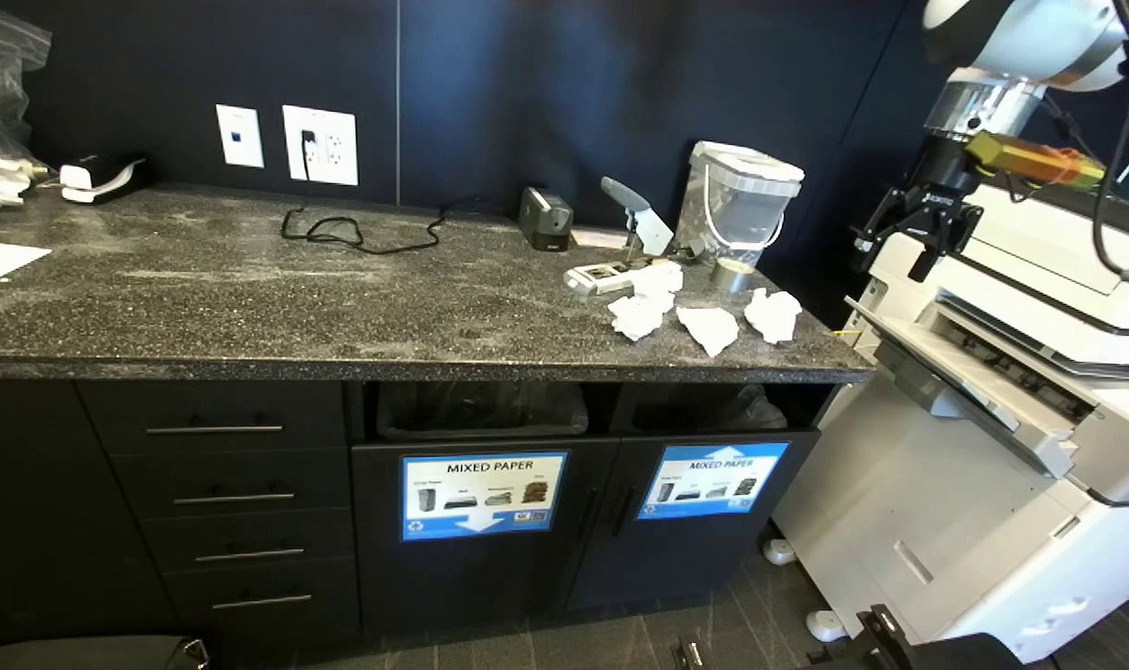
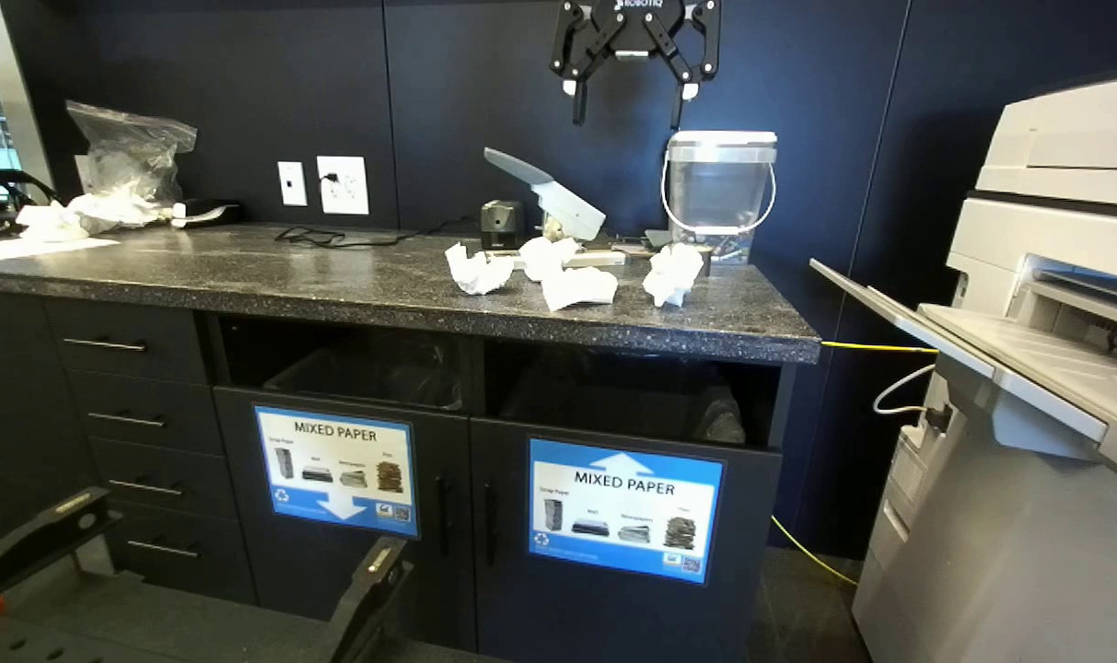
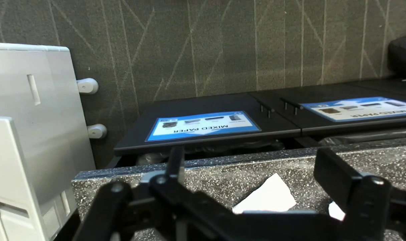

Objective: Put the tissues inside the rubbish bin.

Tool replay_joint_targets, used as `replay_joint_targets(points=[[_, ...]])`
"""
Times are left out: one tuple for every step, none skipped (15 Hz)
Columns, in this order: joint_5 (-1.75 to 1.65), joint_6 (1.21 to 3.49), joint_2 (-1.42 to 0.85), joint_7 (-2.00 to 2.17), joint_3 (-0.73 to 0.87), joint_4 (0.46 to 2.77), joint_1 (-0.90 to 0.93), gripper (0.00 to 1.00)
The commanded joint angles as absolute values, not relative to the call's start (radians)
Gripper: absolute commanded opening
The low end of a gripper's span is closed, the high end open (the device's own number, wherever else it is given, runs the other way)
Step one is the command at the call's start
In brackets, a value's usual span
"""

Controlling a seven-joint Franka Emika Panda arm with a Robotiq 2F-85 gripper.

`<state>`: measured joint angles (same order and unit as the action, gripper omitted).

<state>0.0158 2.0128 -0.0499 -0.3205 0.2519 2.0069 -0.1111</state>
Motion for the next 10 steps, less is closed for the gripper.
replay_joint_targets(points=[[0.075,2.051,-0.177,-0.294,0.222,1.906,-0.154,1.00],[0.081,2.055,-0.209,-0.285,0.218,1.881,-0.163,1.00],[0.088,2.059,-0.244,-0.268,0.213,1.854,-0.170,1.00],[0.092,2.061,-0.281,-0.236,0.210,1.823,-0.177,1.00],[0.104,2.061,-0.313,-0.225,0.205,1.794,-0.188,1.00],[0.111,2.060,-0.346,-0.204,0.201,1.762,-0.197,1.00],[0.123,2.057,-0.383,-0.187,0.196,1.727,-0.206,1.00],[0.129,2.054,-0.419,-0.173,0.191,1.690,-0.215,1.00],[0.136,2.051,-0.455,-0.164,0.186,1.651,-0.225,1.00],[0.140,2.050,-0.483,-0.150,0.180,1.620,-0.232,1.00]])
